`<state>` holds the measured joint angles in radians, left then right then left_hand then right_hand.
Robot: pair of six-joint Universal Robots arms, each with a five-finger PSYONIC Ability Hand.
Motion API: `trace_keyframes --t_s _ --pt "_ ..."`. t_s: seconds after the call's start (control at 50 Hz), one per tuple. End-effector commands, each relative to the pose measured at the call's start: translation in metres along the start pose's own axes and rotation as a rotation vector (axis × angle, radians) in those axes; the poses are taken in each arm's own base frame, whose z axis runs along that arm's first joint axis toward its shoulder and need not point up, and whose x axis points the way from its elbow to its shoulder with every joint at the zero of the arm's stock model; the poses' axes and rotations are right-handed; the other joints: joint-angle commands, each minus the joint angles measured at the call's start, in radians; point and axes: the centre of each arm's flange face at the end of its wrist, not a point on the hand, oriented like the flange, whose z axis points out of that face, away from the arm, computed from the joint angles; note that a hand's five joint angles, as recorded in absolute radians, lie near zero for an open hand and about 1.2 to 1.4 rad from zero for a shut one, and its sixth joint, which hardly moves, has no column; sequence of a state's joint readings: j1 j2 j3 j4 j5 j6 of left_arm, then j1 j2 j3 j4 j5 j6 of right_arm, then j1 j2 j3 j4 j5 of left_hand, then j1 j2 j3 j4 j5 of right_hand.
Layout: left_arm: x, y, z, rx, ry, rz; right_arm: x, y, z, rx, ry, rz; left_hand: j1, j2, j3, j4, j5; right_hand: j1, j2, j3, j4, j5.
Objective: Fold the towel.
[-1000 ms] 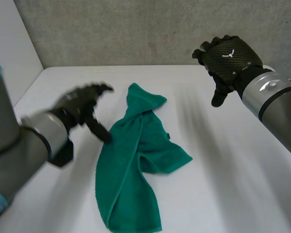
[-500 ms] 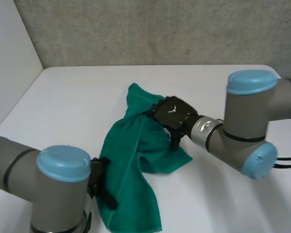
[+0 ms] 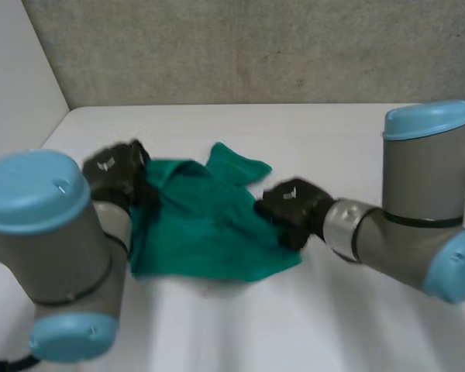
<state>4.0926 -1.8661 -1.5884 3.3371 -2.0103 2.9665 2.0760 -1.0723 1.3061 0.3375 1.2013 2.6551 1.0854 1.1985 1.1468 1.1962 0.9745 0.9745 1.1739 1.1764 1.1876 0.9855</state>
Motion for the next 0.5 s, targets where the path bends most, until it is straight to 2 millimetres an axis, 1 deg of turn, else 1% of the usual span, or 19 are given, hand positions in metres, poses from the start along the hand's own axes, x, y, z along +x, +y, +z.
trace_keyframes --t_s 0.02,0.04,0.06,0.12,0.14,0.22,0.28,0.34,0.36,0.38,0.42,0.44,0.5 --pt "0.002 -0.032 0.021 0.086 0.057 0.135 -0.027 0.027 -0.021 -0.245 -0.224 -0.056 0.311 0.198 0.249 0.200 0.247 -0.165 -0.364 -0.367 -0.378 -0.351" --pt "0.004 -0.034 0.021 0.088 0.066 0.144 -0.024 0.024 -0.016 -0.227 -0.204 -0.051 0.311 0.198 0.249 0.200 0.247 -0.356 -0.556 -0.558 -0.569 -0.542" --pt "0.005 -0.035 0.021 0.091 0.076 0.151 -0.016 0.018 -0.009 -0.178 -0.147 -0.017 0.311 0.198 0.249 0.200 0.247 -0.556 -0.755 -0.758 -0.769 -0.741" --pt "0.011 -0.040 0.015 0.103 0.112 0.164 0.001 0.006 0.001 -0.088 -0.041 0.069 0.311 0.198 0.249 0.200 0.247 -0.569 -0.769 -0.771 -0.783 -0.755" --pt "0.012 -0.041 0.012 0.105 0.122 0.165 0.015 -0.001 0.007 -0.026 0.025 0.134 0.311 0.198 0.249 0.200 0.247 -0.564 -0.763 -0.766 -0.777 -0.749" --pt "0.021 -0.052 -0.011 0.099 0.171 0.168 0.039 -0.014 0.014 0.091 0.107 0.254 0.311 0.198 0.249 0.200 0.247 -0.561 -0.760 -0.763 -0.774 -0.746" --pt "0.022 -0.054 -0.019 0.082 0.183 0.175 0.042 -0.016 0.019 0.113 0.106 0.311 0.311 0.198 0.249 0.200 0.247 -0.567 -0.766 -0.768 -0.780 -0.752" --pt "0.022 -0.057 -0.025 0.071 0.189 0.182 0.043 -0.010 0.029 0.103 0.107 0.351 0.311 0.198 0.249 0.200 0.247 -0.590 -0.789 -0.792 -0.803 -0.776" --pt "0.022 -0.058 -0.026 0.069 0.189 0.182 0.043 -0.006 0.037 0.101 0.101 0.380 0.311 0.198 0.249 0.200 0.247 -0.596 -0.795 -0.798 -0.809 -0.781" --pt "0.021 -0.060 -0.028 0.073 0.189 0.181 0.042 -0.004 0.041 0.096 0.096 0.398 0.311 0.198 0.249 0.200 0.247 -0.596 -0.795 -0.798 -0.809 -0.781" --pt "0.021 -0.063 -0.030 0.081 0.189 0.178 0.039 -0.003 0.047 0.095 0.083 0.429 0.311 0.198 0.249 0.200 0.247 -0.596 -0.795 -0.798 -0.809 -0.781" --pt "0.020 -0.065 -0.031 0.083 0.190 0.177 0.032 -0.003 0.053 0.099 0.063 0.455 0.311 0.198 0.249 0.200 0.247 -0.593 -0.792 -0.795 -0.806 -0.779" --pt "0.020 -0.070 -0.035 0.097 0.194 0.170 0.023 -0.004 0.064 0.111 0.037 0.486 0.311 0.198 0.249 0.200 0.247 -0.590 -0.790 -0.792 -0.803 -0.776"
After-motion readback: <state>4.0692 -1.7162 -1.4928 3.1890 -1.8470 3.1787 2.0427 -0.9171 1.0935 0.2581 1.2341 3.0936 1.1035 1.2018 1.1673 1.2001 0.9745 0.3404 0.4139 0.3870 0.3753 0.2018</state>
